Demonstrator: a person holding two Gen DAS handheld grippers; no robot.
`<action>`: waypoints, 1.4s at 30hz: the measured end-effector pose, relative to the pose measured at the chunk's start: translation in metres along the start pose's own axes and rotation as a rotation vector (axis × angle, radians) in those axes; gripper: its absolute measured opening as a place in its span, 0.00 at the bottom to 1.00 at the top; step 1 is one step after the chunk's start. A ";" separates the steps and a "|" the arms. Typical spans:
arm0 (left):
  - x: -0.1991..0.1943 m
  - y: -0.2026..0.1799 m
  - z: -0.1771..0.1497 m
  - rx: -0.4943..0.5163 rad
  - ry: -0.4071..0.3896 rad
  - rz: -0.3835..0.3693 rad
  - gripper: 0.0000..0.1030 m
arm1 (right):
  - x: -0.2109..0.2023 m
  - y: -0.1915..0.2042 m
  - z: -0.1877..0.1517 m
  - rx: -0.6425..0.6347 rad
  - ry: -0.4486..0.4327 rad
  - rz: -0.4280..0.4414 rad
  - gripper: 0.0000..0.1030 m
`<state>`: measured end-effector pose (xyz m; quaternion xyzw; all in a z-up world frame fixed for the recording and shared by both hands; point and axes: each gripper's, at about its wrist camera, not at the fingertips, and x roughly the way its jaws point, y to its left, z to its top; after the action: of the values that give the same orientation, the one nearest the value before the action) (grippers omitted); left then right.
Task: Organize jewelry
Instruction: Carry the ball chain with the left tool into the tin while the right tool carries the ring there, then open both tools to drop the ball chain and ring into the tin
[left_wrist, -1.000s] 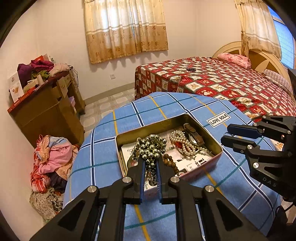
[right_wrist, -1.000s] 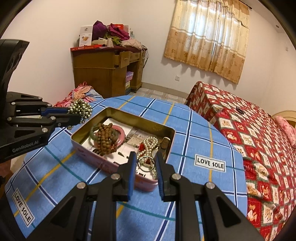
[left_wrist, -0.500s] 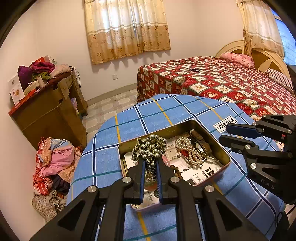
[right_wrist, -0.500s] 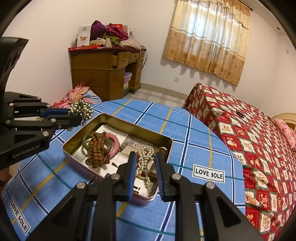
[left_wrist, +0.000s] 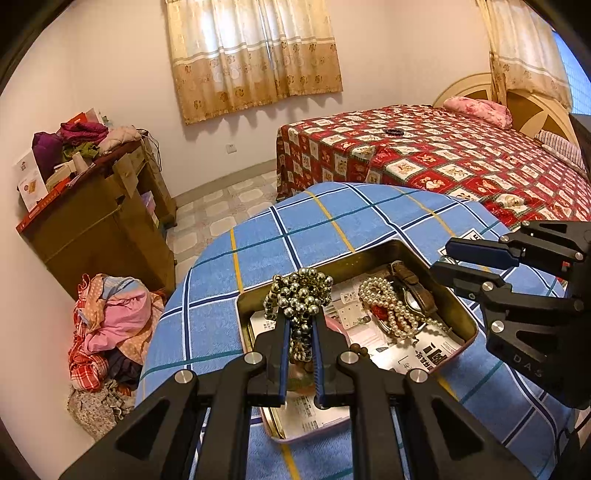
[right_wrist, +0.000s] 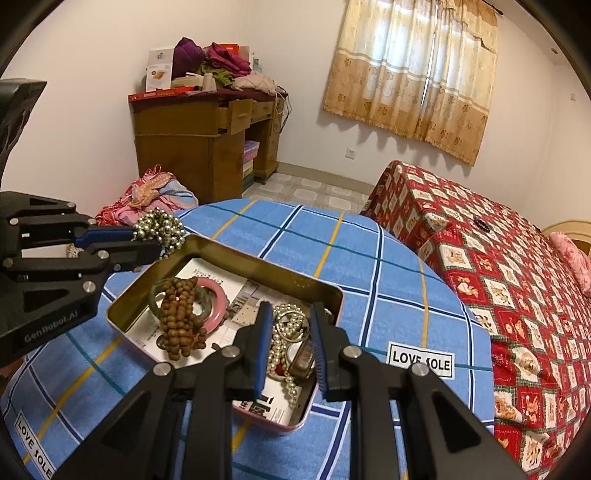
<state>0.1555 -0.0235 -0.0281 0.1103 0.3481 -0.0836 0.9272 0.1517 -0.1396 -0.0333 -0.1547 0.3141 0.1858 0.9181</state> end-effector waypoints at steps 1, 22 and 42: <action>0.001 0.000 0.000 0.000 0.002 0.000 0.10 | 0.001 0.000 0.000 0.000 0.001 -0.001 0.22; 0.025 0.001 -0.002 0.007 0.049 0.003 0.10 | 0.032 0.002 0.002 -0.013 0.056 -0.017 0.22; 0.001 0.017 -0.024 -0.067 0.007 0.059 0.66 | 0.019 -0.005 -0.019 0.040 0.062 -0.060 0.62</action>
<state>0.1453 -0.0006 -0.0436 0.0894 0.3504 -0.0443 0.9313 0.1580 -0.1473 -0.0593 -0.1515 0.3413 0.1470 0.9160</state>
